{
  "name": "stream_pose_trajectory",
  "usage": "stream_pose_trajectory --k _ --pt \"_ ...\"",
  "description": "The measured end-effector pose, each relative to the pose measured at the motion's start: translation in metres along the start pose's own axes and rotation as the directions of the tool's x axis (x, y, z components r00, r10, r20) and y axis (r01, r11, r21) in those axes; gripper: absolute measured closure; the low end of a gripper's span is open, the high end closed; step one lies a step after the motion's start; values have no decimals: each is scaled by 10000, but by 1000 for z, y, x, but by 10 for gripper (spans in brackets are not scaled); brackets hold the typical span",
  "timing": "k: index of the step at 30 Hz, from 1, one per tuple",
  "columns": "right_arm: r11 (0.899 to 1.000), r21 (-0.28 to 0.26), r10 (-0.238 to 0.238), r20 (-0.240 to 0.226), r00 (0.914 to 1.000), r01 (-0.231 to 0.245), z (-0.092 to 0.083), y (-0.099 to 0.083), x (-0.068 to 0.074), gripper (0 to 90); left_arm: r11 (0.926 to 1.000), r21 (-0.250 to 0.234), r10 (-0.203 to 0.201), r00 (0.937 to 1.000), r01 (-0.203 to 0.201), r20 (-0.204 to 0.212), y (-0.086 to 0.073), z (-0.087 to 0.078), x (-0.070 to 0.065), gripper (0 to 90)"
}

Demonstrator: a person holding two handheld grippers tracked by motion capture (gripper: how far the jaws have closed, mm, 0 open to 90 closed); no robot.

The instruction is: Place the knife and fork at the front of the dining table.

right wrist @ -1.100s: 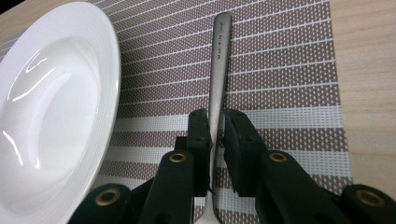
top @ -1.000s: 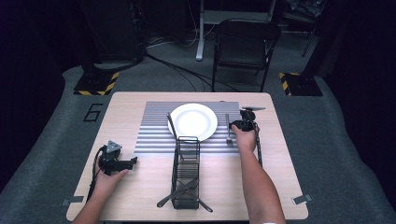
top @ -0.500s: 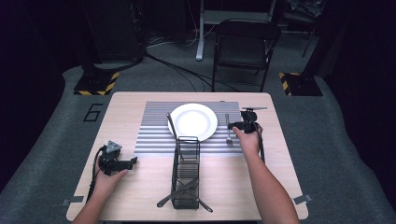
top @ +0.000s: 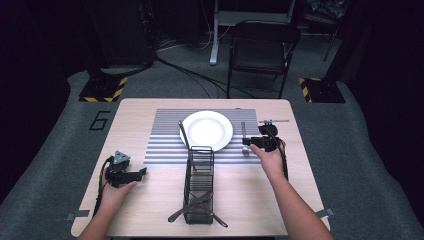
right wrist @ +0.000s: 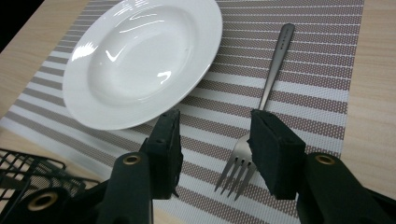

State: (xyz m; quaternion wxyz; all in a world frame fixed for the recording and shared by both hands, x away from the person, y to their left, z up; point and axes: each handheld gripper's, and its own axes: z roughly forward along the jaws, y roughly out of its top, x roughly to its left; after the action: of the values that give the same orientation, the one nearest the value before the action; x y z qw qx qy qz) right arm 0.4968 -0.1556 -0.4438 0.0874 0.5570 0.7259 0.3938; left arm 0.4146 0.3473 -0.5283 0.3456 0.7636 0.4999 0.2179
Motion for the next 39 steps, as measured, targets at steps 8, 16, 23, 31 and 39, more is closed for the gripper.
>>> stream_pose_trajectory --k 8,16,23,31,39 --pt "9988 -240 -437 -152 9989 433 -20 -11 10 509 9999 -115 -86 10000 85 -41 0 -2 -2 294" --pt "9946 -378 -967 61 9953 969 -31 -24 19 500 9997 173 -178 9997 175 183 2 -6 -4 368" --pt "9878 -228 -1531 314 9877 1539 -39 -45 22 513 9998 78 -157 9995 155 266 5 -12 -8 397" --pt "9868 -208 -1591 520 9859 1604 -44 -73 23 510 9997 -213 -59 9984 71 557 11 -20 -16 405" --pt "9889 -279 -1440 676 9873 1462 -39 -92 15 507 9995 -289 148 9972 -127 733 20 -25 -26 408"
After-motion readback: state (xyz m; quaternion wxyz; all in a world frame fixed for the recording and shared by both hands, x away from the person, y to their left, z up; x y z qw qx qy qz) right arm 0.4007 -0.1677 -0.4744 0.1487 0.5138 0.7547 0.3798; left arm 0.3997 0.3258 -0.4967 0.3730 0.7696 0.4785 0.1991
